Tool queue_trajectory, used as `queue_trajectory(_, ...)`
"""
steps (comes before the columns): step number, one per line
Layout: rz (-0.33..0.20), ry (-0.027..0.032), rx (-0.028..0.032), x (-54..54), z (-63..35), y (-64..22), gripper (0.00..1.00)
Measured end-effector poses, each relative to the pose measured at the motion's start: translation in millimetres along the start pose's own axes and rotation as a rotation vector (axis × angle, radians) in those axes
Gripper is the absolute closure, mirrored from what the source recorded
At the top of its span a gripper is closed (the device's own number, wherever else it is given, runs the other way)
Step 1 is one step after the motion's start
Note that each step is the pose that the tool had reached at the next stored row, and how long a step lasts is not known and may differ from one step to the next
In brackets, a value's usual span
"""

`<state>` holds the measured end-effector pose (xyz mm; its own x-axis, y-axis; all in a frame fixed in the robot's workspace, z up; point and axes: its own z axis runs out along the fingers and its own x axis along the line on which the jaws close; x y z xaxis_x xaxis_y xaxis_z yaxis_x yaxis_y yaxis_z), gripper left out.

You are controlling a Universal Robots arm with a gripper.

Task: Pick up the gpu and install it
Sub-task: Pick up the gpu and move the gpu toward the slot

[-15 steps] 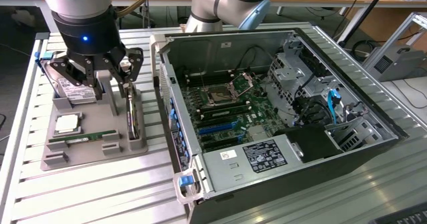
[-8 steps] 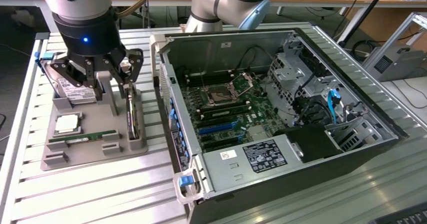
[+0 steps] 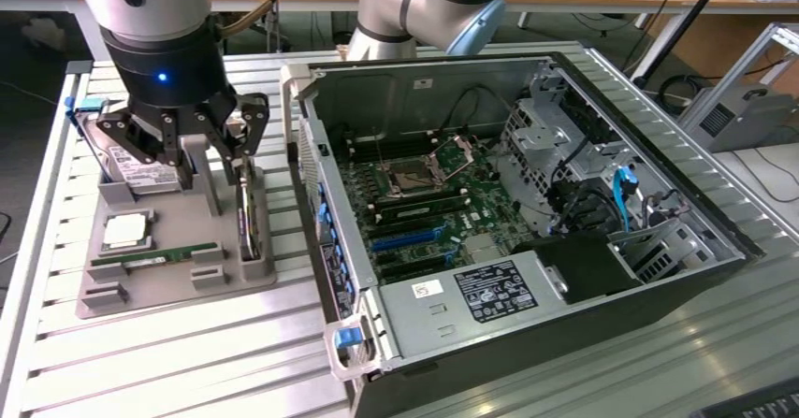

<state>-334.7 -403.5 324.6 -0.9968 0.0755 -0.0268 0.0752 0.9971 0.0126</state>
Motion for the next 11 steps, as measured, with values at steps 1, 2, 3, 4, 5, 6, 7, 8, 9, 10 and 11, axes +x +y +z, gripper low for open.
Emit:
queue_trajectory(1, 0.000, -0.0001, 0.0004, -0.2, 0.6, 0.0, 0.52)
queue_trajectory(2, 0.000, -0.0003, 0.0012, -0.3, 1.4, 0.0, 0.52)
queue_trajectory(3, 0.000, -0.0004, 0.0015, -0.4, 2.1, 0.0, 0.52)
queue_trajectory(4, 0.000, -0.0002, 0.0017, -0.4, 2.4, -0.1, 0.52)
queue_trajectory(5, 0.000, -0.0002, 0.0019, -0.4, 2.8, -0.1, 0.52)
queue_trajectory(6, 0.000, -0.0002, 0.0023, -0.5, 3.1, 0.0, 0.52)
queue_trajectory(7, 0.000, -0.0003, 0.0030, -0.5, 4.0, -0.1, 0.52)
queue_trajectory(8, 0.000, -0.0004, 0.0031, -0.5, 4.6, -0.1, 0.52)
queue_trajectory(9, 0.000, -0.0004, 0.0031, -0.5, 4.8, -0.1, 0.52)
queue_trajectory(10, 0.000, -0.0003, 0.0032, -0.5, 5.1, -0.1, 0.52)
queue_trajectory(11, 0.000, -0.0003, 0.0033, -0.5, 5.5, -0.1, 0.52)
